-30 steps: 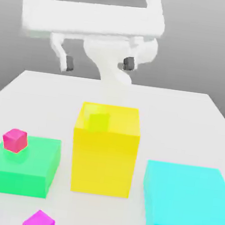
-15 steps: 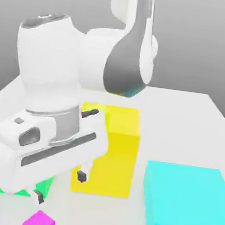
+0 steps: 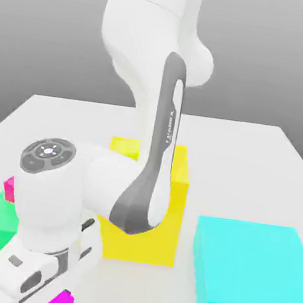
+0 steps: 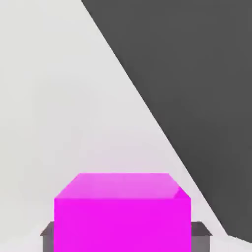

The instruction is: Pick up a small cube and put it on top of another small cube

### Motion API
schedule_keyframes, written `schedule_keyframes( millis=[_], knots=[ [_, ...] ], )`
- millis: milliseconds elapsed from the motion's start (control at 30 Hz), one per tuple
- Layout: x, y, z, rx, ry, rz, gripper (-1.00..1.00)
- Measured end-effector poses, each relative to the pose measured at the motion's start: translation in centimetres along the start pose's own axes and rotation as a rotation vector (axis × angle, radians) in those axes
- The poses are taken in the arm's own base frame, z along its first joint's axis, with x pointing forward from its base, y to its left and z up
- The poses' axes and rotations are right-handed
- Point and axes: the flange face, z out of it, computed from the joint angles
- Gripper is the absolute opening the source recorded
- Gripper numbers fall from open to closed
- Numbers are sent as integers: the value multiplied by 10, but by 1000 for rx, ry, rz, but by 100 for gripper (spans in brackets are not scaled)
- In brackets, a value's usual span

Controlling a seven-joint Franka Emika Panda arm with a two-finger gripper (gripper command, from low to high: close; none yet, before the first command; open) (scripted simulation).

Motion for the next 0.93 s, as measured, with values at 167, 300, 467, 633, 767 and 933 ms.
schedule_keyframes(
  millis=[167,300,467,633,767,933],
  knots=[
    [1,0,-37,-2,1,-2,-100],
    [-14,47,-74,1,-1,187,-100],
    [-48,129,-98,1,1,518,-100],
    [-53,137,-50,1,0,552,100],
    [-53,137,-50,1,0,552,100],
    [-52,138,-93,-2,2,553,100]
  ],
)
